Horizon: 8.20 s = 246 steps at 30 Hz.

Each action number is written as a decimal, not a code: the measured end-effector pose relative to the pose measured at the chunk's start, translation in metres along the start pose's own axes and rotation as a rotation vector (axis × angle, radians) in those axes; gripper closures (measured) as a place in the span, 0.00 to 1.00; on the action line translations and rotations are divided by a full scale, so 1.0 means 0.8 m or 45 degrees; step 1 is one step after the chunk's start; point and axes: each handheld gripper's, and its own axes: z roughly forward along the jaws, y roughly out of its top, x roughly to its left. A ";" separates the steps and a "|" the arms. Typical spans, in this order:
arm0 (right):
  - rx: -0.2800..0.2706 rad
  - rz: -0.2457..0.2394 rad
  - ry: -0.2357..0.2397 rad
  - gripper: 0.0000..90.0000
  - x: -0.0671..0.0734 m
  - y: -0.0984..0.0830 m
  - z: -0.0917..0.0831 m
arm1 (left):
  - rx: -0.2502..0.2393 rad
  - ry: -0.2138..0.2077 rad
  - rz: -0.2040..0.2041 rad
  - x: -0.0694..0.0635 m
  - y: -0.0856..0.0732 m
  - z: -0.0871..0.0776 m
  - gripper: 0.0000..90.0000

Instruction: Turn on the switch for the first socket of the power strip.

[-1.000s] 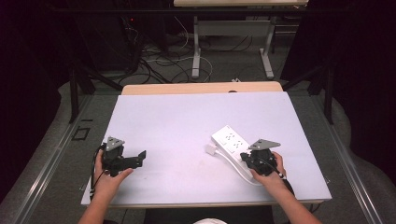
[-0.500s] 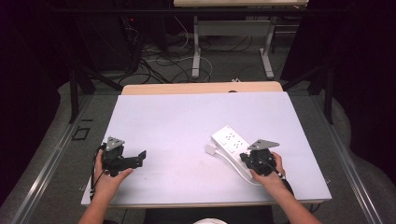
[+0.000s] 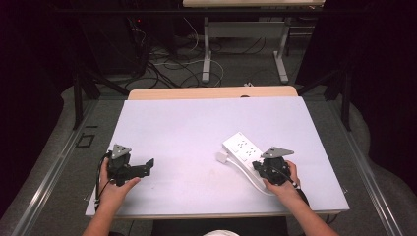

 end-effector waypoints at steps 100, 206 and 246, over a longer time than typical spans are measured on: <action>-0.054 0.112 0.046 0.69 -0.014 0.001 -0.021 | -0.002 0.004 -0.008 0.000 0.000 0.001 0.01; -0.079 0.432 -0.302 0.00 -0.138 -0.034 -0.050 | -0.007 0.015 -0.037 0.008 -0.001 0.001 0.01; -0.060 0.470 -0.364 0.00 -0.154 -0.048 -0.041 | -0.009 0.023 -0.040 0.009 -0.002 0.002 0.01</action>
